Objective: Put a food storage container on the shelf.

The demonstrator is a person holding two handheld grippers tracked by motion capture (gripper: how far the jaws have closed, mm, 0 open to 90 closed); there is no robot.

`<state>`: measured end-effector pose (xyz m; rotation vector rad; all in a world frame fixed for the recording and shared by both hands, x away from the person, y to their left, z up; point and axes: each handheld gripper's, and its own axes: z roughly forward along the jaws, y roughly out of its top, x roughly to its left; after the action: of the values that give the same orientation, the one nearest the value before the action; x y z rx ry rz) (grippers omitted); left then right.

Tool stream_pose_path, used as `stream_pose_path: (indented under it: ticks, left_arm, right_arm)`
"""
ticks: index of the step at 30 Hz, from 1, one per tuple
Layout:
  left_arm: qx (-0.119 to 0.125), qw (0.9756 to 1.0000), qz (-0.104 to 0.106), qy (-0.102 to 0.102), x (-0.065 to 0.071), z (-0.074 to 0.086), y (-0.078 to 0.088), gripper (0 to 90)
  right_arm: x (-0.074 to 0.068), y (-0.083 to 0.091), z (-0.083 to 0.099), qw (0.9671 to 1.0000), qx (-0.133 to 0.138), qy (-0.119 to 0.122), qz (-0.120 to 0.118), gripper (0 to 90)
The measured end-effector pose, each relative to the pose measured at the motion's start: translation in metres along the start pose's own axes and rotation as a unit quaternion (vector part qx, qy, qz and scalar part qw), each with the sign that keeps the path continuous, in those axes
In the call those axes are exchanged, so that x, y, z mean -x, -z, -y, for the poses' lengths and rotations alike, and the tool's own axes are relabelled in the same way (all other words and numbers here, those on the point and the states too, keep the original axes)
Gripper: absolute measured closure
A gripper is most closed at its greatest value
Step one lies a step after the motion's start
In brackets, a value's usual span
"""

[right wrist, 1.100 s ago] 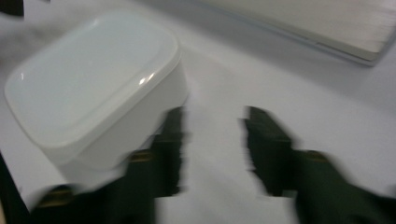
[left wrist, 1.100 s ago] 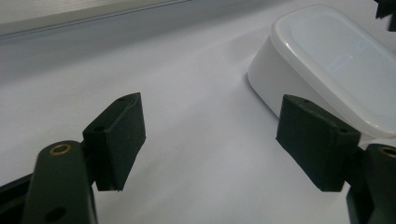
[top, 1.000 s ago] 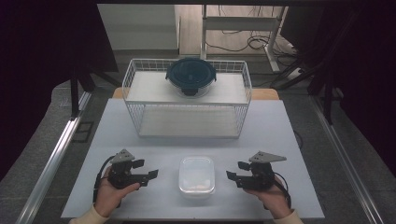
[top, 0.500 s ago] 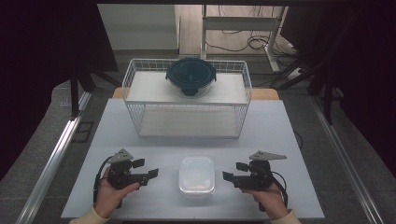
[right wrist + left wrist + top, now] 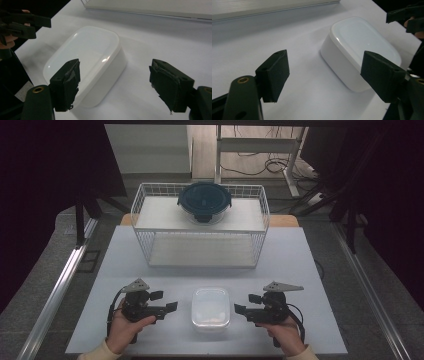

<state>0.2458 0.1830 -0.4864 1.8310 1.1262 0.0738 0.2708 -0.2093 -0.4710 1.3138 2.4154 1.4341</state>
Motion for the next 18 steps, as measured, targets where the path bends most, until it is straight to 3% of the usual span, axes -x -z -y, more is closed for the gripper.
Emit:
stream_pose_path:
  ticks: [2, 6, 10, 11, 13, 18]
  left_arm:
    - [0.000, 1.0000, 0.003, 0.005, -0.001, -0.001, 0.000, 22.6]
    - [-0.002, 0.9981, 0.035, 0.051, -0.003, -0.010, -0.004, 22.9]
    - [-0.006, 0.9976, 0.035, 0.060, -0.001, -0.017, -0.010, 23.3]
    - [-0.010, 0.9964, 0.045, 0.071, 0.001, -0.020, -0.014, 23.4]
    - [-0.014, 0.9957, 0.051, 0.076, 0.001, -0.021, -0.017, 23.4]
    - [-0.038, 0.9889, 0.091, 0.111, -0.002, -0.019, -0.035, 23.8]
  right_arm:
    - [-0.001, -0.002, -0.002, 0.9999, -0.002, -0.008, -0.007, 25.4]
    - [-0.004, -0.009, -0.010, 0.9998, -0.007, -0.016, -0.013, 26.6]
    - [-0.007, -0.014, -0.020, 0.9995, -0.013, -0.025, -0.017, 26.8]
    - [-0.007, -0.017, -0.026, 0.9992, -0.014, -0.031, -0.020, 27.1]
    - [-0.008, -0.018, -0.028, 0.9992, -0.013, -0.033, -0.020, 27.3]
    - [-0.004, -0.028, -0.020, 0.9972, -0.032, -0.061, -0.029, 32.8]
